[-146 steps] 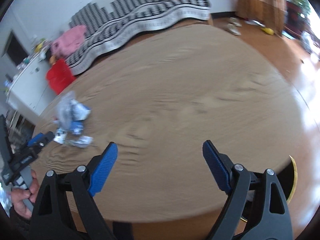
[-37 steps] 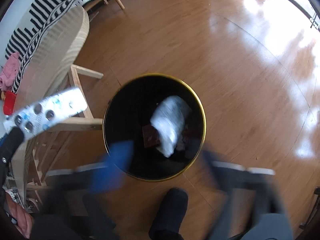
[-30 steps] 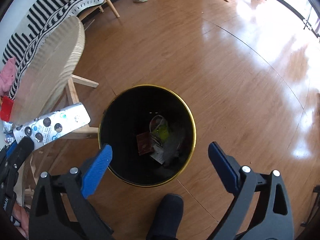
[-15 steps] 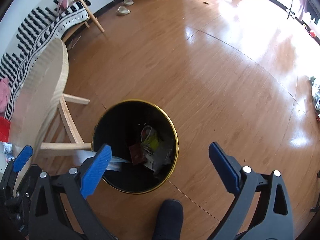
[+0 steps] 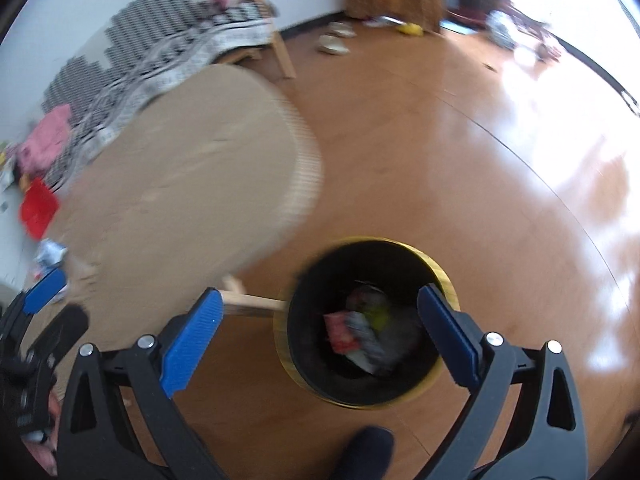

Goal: Collect trash
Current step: 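Grasp the pink-purple squishy toy with the left tool while the right tool grasps the green-white wrapper strip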

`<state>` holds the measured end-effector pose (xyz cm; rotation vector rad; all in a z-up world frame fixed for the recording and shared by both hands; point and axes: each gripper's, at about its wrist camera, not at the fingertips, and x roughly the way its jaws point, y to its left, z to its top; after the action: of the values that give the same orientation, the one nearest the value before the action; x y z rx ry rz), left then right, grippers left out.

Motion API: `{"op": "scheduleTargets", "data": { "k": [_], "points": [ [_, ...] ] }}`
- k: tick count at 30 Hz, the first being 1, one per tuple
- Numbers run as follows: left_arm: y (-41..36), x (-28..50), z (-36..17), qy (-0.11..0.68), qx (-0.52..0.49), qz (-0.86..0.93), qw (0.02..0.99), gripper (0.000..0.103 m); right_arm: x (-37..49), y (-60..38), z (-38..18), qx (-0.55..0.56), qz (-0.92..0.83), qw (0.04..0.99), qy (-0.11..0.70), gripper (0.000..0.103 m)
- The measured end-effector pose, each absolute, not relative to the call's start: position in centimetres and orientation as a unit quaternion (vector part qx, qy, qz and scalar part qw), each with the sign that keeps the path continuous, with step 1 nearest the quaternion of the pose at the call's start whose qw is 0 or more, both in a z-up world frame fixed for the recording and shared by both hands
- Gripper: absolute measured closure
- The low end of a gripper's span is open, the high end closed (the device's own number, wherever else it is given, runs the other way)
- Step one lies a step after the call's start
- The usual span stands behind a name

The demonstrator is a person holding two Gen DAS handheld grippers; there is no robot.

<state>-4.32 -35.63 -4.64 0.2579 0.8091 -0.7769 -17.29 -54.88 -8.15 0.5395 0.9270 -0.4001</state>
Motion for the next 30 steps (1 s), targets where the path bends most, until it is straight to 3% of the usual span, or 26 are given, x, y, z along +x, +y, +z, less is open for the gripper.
{"op": "scheduleTargets", "data": {
  "k": [12,18,30],
  "points": [
    [-13.8,9.0,-2.8,0.393,0.058,-0.169,0.902,0.007,-3.1,-35.9,-6.1,0.147,0.004,0.880,0.452,0.008],
    [-4.9,14.6,-4.9,0.404,0.064,-0.100,0.907,0.007,0.8,-28.1,-7.6,0.066,0.064,0.875,0.476,0.008],
    [-4.0,20.6,-9.7,0.444,0.103,-0.140,0.879,0.007,5.1,-22.7,-10.8,0.011,0.091,0.862,0.498,0.008]
  ]
}}
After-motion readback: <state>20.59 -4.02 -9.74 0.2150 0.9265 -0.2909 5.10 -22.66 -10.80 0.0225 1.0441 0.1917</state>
